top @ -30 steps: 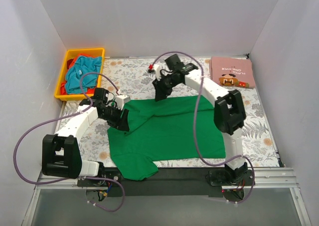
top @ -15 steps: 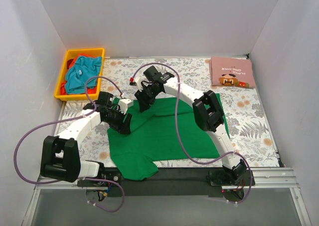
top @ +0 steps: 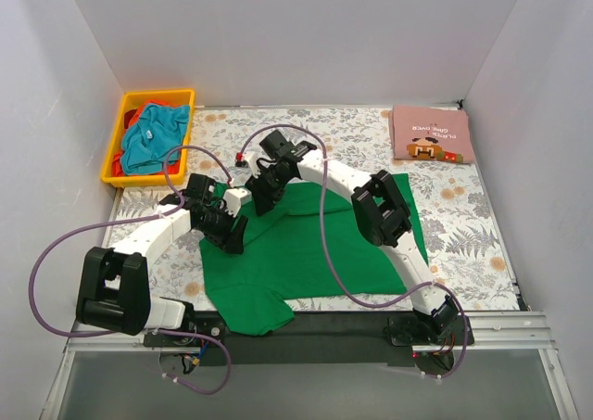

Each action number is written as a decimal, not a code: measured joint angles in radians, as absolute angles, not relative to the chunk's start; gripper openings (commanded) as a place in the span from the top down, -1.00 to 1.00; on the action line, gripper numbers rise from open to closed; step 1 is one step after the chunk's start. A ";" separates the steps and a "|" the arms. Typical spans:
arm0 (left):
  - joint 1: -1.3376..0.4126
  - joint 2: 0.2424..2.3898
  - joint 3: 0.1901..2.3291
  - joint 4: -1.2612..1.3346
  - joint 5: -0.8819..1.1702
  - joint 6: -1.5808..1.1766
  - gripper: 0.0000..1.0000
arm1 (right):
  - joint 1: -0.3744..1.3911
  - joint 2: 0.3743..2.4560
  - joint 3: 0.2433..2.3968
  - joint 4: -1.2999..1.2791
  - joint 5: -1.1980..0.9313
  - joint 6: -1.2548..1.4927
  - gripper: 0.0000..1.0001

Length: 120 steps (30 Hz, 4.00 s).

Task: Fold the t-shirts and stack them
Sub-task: Fold the tshirt

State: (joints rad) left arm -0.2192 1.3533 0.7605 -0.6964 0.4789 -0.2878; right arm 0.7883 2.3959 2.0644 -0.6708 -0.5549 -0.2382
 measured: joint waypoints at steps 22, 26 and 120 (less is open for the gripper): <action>-0.225 1.367 0.758 -0.674 0.467 -0.291 0.93 | 0.799 2.389 2.001 -0.651 -0.530 -0.238 0.97; -0.226 1.359 0.758 -0.680 0.464 -0.292 0.99 | 0.799 2.349 1.979 -0.652 -0.530 -0.238 0.97; 0.042 1.524 1.112 -0.685 0.585 -0.480 0.37 | 0.455 1.939 1.682 -0.657 -0.532 -0.302 0.50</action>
